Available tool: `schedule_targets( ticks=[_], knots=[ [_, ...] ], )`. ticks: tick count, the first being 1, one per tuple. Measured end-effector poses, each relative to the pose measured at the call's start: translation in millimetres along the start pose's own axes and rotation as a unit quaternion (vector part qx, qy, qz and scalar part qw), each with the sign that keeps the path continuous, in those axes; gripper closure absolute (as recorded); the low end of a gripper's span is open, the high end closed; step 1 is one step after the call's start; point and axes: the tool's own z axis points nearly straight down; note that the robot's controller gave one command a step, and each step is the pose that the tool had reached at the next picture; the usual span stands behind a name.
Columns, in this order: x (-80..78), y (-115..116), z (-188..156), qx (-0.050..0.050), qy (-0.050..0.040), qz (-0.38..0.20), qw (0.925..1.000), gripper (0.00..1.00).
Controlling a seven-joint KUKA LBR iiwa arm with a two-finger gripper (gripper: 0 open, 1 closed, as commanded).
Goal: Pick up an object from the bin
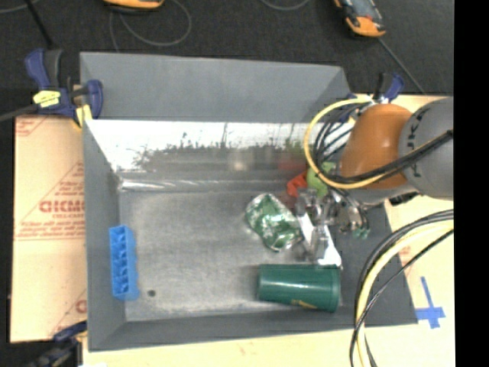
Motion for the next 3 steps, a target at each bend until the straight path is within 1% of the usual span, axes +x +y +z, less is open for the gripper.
schedule_targets(
  ticks=[1, 2, 3],
  knots=[
    [8.4, 27.3, 11.3, 0.001, 0.0025, 0.189, 0.9820, 1.00],
    [8.4, 27.1, 11.3, 0.001, 0.0026, 0.188, 0.9821, 1.00],
    [5.8, 29.6, -2.6, 0.001, 0.0020, 0.196, 0.9806, 1.00]
  ],
)
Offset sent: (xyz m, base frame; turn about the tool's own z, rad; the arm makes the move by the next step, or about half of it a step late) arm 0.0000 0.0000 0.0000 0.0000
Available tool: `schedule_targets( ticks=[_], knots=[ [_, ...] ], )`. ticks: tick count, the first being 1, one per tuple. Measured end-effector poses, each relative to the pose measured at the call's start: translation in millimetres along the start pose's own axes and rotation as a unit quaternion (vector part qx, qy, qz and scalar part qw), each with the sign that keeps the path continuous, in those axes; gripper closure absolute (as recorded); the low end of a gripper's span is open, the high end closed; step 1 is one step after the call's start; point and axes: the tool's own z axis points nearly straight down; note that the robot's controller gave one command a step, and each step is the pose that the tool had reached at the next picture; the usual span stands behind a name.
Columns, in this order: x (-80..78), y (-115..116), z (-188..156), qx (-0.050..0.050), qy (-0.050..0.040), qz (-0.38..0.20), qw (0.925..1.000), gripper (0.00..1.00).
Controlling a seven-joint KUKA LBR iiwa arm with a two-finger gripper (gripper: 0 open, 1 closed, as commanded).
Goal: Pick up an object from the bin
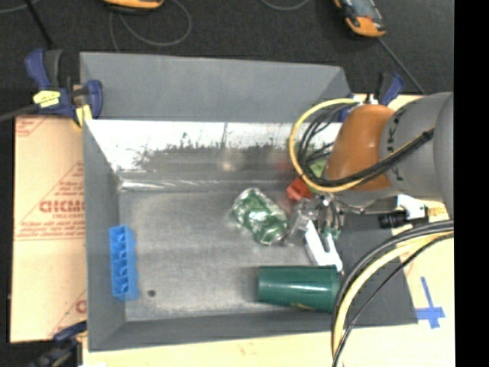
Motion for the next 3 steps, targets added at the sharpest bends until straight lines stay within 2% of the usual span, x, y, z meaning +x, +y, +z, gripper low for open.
schedule_targets(
  ticks=[1, 2, 3],
  knots=[
    [1.9, 6.1, -19.0, 0.000, -0.0012, 0.005, 1.0000, 0.00],
    [1.9, 5.9, -19.0, 0.000, -0.0011, 0.004, 1.0000, 0.00],
    [-4.1, 25.3, -1.3, -0.001, -0.0035, 0.021, 0.9998, 0.00]
  ],
)
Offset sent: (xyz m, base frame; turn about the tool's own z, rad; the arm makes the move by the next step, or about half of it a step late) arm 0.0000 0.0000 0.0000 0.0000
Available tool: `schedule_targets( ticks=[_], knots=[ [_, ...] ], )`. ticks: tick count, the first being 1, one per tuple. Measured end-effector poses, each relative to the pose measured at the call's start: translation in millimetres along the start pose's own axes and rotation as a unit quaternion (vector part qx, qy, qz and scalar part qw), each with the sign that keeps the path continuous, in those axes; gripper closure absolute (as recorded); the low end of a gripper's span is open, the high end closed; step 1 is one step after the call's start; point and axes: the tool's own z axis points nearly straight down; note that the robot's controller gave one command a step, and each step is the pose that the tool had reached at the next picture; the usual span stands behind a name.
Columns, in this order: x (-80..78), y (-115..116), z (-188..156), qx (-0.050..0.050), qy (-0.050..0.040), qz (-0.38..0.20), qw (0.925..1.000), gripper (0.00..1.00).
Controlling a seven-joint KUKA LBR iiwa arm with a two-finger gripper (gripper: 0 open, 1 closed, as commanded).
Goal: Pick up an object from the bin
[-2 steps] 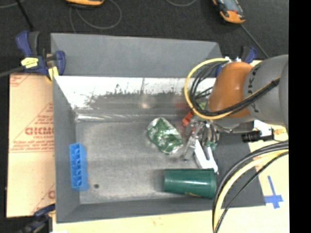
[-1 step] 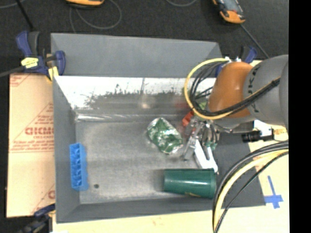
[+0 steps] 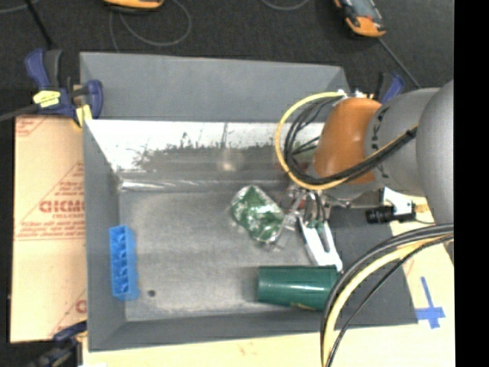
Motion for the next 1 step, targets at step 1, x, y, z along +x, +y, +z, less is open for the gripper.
schedule_targets(
  ticks=[1],
  knots=[
    [-10.6, 10.9, 15.3, 0.001, 0.0020, 0.016, 0.9999, 1.00]
  ],
)
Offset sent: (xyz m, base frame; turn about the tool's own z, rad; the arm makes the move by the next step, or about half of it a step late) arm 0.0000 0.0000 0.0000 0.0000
